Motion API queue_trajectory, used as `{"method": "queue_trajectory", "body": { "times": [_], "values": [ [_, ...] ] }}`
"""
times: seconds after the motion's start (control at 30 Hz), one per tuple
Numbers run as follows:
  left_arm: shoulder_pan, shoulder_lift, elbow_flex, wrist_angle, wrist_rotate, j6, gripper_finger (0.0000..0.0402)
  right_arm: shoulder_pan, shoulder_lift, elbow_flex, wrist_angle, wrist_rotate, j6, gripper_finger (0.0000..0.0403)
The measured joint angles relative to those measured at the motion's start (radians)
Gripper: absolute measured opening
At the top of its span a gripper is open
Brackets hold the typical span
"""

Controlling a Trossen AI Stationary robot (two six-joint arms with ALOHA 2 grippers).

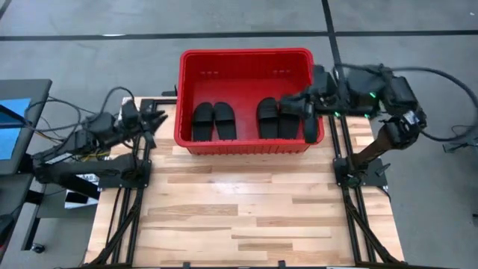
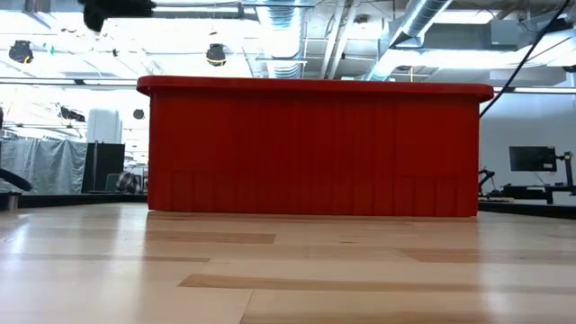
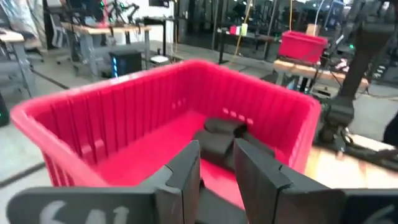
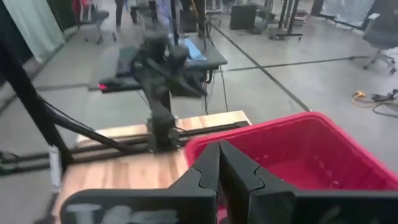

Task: Pick and place slides into bin
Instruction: Return to Home Position

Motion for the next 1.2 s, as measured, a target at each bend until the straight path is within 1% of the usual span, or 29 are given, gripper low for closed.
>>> {"method": "queue_trajectory", "body": {
  "times": [0.03, 0.1, 0.23, 0.33, 0.43, 0.53, 0.63, 0.7, 0.8, 0.87, 0.93, 1.0, 1.03, 1.07, 1.1, 1.17, 1.2],
  "values": [
    [-0.024, -0.016, -0.030, 0.002, -0.018, -0.011, 0.0089, 0.041, -0.003, 0.000, 0.000, 0.041, 0.025, 0.0000],
    [-0.068, -0.039, -0.081, -0.001, -0.047, -0.034, 0.0089, 0.149, -0.004, 0.001, 0.002, 0.169, 0.068, 0.0000],
    [-0.138, -0.071, -0.169, -0.003, -0.057, -0.044, 0.0089, 0.385, 0.019, 0.000, 0.000, 0.526, 0.129, 0.0000],
    [-0.176, -0.107, -0.225, -0.005, -0.069, -0.056, 0.0089, 0.537, 0.054, -0.020, 0.001, 0.754, 0.167, 0.0000],
    [-0.200, -0.177, -0.280, -0.004, -0.074, -0.077, 0.0089, 0.627, 0.068, -0.122, 0.000, 0.880, 0.248, 0.0000],
    [-0.217, -0.273, -0.324, -0.008, -0.029, -0.091, 0.0089, 0.672, 0.066, -0.278, 0.002, 0.984, 0.413, 0.0000],
    [-0.232, -0.371, -0.341, 0.017, 0.027, -0.096, 0.0089, 0.701, 0.062, -0.440, 0.018, 1.022, 0.541, 0.0000],
    [-0.236, -0.412, -0.340, 0.019, 0.030, -0.109, 0.0089, 0.715, 0.060, -0.526, 0.060, 1.020, 0.576, 0.0000],
    [-0.237, -0.402, -0.326, -0.029, 0.045, -0.132, 0.0089, 0.742, 0.059, -0.626, 0.136, 1.014, 0.580, 0.0000],
    [-0.237, -0.381, -0.321, -0.004, 0.053, -0.139, 0.0089, 0.754, 0.050, -0.675, 0.180, 0.998, 0.580, 0.0000],
    [-0.237, -0.373, -0.325, -0.026, 0.048, -0.150, 0.0089, 0.764, 0.022, -0.712, 0.211, 0.947, 0.575, 0.0000],
    [-0.237, -0.372, -0.325, -0.014, 0.043, -0.157, 0.0089, 0.764, -0.027, -0.751, 0.277, 0.844, 0.517, 0.0000],
    [-0.237, -0.374, -0.324, -0.008, 0.035, -0.157, 0.0089, 0.756, -0.053, -0.769, 0.343, 0.765, 0.444, 0.0000],
    [-0.237, -0.376, -0.324, -0.003, 0.025, -0.158, 0.0089, 0.741, -0.083, -0.792, 0.443, 0.658, 0.340, 0.0000],
    [-0.237, -0.377, -0.324, -0.001, 0.019, -0.164, 0.0089, 0.721, -0.117, -0.823, 0.557, 0.528, 0.227, 0.0000],
    [-0.237, -0.378, -0.324, 0.007, -0.002, -0.167, 0.0089, 0.665, -0.195, -0.893, 0.774, 0.201, 0.022, 0.0000],
    [-0.237, -0.378, -0.324, 0.008, -0.010, -0.166, 0.0089, 0.626, -0.239, -0.931, 0.858, 0.029, -0.042, 0.0000]
  ]
}}
